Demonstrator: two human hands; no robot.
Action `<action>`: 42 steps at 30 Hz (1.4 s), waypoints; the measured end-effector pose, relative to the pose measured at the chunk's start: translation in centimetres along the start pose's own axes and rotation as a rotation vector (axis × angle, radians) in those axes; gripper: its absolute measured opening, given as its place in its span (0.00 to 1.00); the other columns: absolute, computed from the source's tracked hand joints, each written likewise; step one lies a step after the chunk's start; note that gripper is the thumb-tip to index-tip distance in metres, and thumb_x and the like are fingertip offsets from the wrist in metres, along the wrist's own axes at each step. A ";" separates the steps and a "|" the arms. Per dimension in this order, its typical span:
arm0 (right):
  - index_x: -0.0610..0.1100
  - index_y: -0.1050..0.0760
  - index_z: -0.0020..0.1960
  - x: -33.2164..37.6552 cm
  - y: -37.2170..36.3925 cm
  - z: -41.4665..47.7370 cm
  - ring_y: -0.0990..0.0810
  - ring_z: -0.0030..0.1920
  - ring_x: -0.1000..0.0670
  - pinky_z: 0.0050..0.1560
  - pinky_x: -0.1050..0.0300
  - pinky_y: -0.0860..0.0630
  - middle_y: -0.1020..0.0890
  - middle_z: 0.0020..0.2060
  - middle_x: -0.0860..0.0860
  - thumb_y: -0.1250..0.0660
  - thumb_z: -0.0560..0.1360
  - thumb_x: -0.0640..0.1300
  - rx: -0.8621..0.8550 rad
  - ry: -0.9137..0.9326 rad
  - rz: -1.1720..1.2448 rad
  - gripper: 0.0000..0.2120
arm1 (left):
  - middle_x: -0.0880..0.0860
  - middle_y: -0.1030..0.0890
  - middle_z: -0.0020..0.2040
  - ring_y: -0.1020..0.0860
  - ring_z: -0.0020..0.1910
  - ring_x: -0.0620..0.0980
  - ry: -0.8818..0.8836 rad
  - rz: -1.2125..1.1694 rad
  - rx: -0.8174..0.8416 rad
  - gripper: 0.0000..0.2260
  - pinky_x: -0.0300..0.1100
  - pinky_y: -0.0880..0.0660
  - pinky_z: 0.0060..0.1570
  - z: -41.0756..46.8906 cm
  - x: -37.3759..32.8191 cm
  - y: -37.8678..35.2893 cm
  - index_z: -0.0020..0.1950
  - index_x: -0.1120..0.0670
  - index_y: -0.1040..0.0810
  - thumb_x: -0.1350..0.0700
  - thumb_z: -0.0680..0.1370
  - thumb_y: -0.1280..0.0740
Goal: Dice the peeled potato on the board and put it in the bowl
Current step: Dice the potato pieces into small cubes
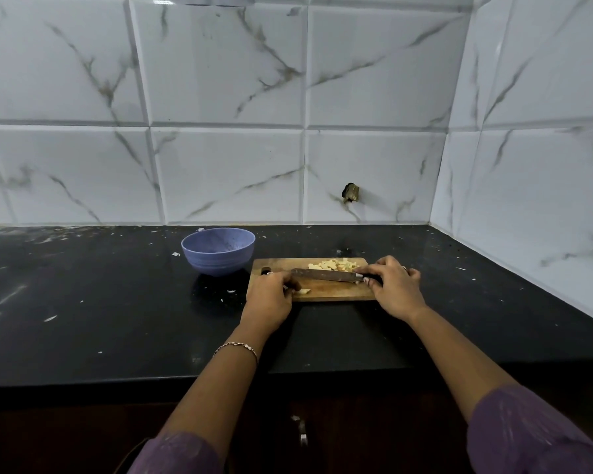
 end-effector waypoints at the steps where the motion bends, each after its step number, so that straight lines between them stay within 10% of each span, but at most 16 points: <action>1: 0.58 0.23 0.65 0.0 -0.1 0.0 0.30 0.65 0.50 0.70 0.45 0.46 0.28 0.61 0.52 0.37 0.82 0.44 -0.004 0.006 -0.005 0.15 | 0.49 0.18 0.54 0.22 0.52 0.46 0.003 -0.004 0.004 0.10 0.36 0.28 0.52 0.0 0.0 -0.1 0.53 0.51 0.16 0.62 0.79 0.35; 14: 0.52 0.31 0.73 1.4 0.7 -1.3 0.26 0.61 0.50 0.68 0.47 0.39 0.28 0.62 0.51 0.39 0.81 0.45 -0.178 0.055 -0.189 0.20 | 0.48 0.17 0.52 0.22 0.52 0.46 -0.029 0.003 0.001 0.09 0.35 0.30 0.52 0.0 -0.3 0.1 0.52 0.51 0.16 0.63 0.79 0.34; 26: 0.52 0.31 0.66 1.9 2.6 -3.4 0.23 0.39 0.48 0.36 0.55 0.32 0.21 0.44 0.51 0.42 0.83 0.49 -0.293 -0.045 -0.303 0.12 | 0.49 0.17 0.53 0.21 0.53 0.46 0.028 -0.020 -0.024 0.08 0.27 0.38 0.43 0.7 -1.5 -0.2 0.55 0.54 0.17 0.61 0.79 0.32; 32: 0.49 0.26 0.61 0.3 2.9 -4.2 0.19 0.49 0.45 0.41 0.55 0.30 0.18 0.48 0.49 0.37 0.81 0.49 -0.268 -0.233 -0.131 0.10 | 0.49 0.16 0.50 0.23 0.46 0.41 0.097 -0.074 -0.062 0.06 0.25 0.33 0.37 0.8 -0.9 -0.7 0.53 0.53 0.17 0.58 0.77 0.28; 42: 0.49 0.25 0.69 0.6 2.7 -5.3 0.20 0.57 0.45 0.51 0.52 0.25 0.18 0.57 0.48 0.38 0.81 0.45 -0.203 -0.272 0.013 0.17 | 0.51 0.17 0.53 0.23 0.56 0.50 0.097 0.049 -0.106 0.09 0.42 0.27 0.55 0.5 -0.7 -0.4 0.55 0.51 0.15 0.52 0.78 0.31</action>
Point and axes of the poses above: each hand's wrist, its own z-axis towards the middle knuckle, its own y-axis out of the back of the hand, x = y × z, the point moved 6 cm from there along z, towards the middle knuckle
